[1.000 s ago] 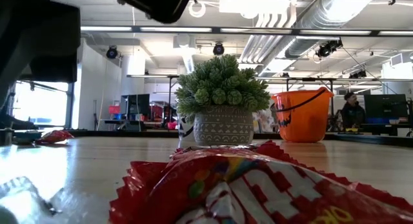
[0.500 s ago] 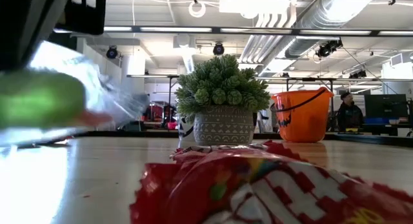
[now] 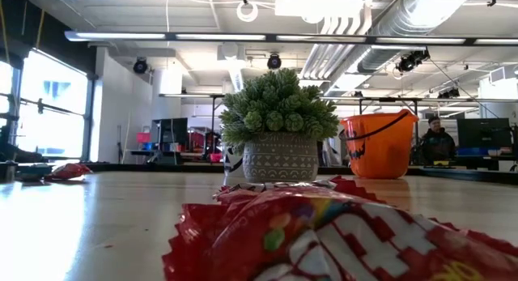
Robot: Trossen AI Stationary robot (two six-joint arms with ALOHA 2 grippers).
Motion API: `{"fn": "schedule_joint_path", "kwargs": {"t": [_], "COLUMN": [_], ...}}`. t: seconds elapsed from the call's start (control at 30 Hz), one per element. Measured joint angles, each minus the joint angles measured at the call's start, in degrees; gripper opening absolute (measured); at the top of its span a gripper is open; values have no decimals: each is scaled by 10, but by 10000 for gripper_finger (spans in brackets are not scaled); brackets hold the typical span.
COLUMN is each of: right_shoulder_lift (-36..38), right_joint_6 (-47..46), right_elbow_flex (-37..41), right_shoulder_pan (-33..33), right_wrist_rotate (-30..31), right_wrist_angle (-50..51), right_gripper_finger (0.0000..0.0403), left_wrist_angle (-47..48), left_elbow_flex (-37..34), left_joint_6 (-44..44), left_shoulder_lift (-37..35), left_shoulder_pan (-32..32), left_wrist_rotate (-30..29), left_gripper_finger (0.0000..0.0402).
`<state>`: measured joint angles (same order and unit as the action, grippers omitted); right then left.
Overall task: Sort candy
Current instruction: Put the green gummy into the green bucket
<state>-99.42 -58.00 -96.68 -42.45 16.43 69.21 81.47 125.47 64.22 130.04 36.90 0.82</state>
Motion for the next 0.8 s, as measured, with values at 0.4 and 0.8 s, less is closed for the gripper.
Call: {"fn": "schedule_joint_path", "kwargs": {"t": [0.4,0.8], "right_shoulder_lift": [0,0], "right_joint_6": [0,0], "right_elbow_flex": [0,0], "right_shoulder_pan": [13,40], "right_wrist_rotate": [0,-1], "right_wrist_angle": [-1,-2], "right_gripper_finger": [149,149], "left_wrist_angle": [84,86], "left_elbow_flex": [58,55], "left_joint_6": [-1,41], "left_shoulder_lift": [-44,-130], "left_shoulder_pan": [30,77], "left_wrist_rotate": [-13,-25], "left_gripper_finger": [0,0]}}
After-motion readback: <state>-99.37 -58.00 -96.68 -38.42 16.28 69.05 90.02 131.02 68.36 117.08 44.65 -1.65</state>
